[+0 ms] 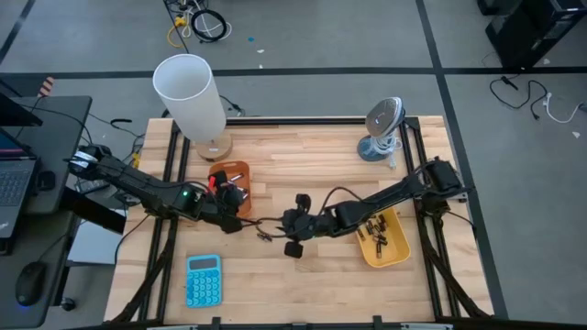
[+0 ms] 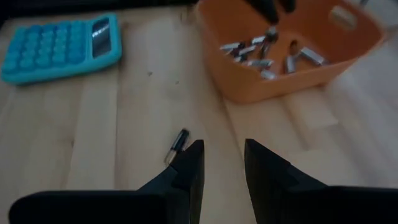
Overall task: Sort batteries
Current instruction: Put the gold battery into the yellow bin
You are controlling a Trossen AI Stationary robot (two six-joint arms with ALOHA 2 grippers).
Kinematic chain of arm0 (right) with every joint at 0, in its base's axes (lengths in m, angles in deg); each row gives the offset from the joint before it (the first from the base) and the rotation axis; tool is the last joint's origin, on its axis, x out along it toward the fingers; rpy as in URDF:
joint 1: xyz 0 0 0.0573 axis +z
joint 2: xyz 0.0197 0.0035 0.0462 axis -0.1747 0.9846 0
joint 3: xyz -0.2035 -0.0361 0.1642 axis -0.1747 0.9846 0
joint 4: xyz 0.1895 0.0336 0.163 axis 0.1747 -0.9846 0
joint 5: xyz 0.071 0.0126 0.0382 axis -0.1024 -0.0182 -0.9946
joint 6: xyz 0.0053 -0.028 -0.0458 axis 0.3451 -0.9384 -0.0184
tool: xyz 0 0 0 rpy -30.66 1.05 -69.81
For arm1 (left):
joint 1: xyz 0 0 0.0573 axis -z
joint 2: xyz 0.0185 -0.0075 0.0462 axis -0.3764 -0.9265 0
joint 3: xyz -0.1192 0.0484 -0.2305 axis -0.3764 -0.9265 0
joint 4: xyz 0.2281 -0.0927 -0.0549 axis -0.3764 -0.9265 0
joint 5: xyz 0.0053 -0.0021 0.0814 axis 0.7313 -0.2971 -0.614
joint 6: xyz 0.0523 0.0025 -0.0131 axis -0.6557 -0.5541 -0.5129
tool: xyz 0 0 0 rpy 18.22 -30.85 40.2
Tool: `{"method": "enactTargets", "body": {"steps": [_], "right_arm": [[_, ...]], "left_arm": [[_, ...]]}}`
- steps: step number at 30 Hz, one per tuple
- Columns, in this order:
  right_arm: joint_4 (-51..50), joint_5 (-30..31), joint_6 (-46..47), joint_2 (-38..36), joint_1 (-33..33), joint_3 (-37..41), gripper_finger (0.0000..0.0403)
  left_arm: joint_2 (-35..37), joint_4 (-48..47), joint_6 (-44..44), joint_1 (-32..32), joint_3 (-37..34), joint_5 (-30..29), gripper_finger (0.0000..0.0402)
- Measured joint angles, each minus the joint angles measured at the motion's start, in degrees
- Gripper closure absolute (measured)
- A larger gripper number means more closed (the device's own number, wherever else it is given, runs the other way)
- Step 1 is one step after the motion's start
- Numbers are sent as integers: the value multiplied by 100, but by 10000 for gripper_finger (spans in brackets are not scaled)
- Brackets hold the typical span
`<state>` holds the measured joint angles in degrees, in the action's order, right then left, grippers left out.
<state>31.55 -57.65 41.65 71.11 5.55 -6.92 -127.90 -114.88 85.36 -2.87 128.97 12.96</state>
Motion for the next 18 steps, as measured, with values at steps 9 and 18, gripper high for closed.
{"method": "enactTargets", "body": {"steps": [9, 18], "right_arm": [[154, -388, 68, 908, 12, -484, 302], [109, -579, 199, 1499, 51, -834, 282]], "left_arm": [[0, 2, 5, 0, 0, 166, 325], [0, 13, 20, 0, 0, 166, 325]]}}
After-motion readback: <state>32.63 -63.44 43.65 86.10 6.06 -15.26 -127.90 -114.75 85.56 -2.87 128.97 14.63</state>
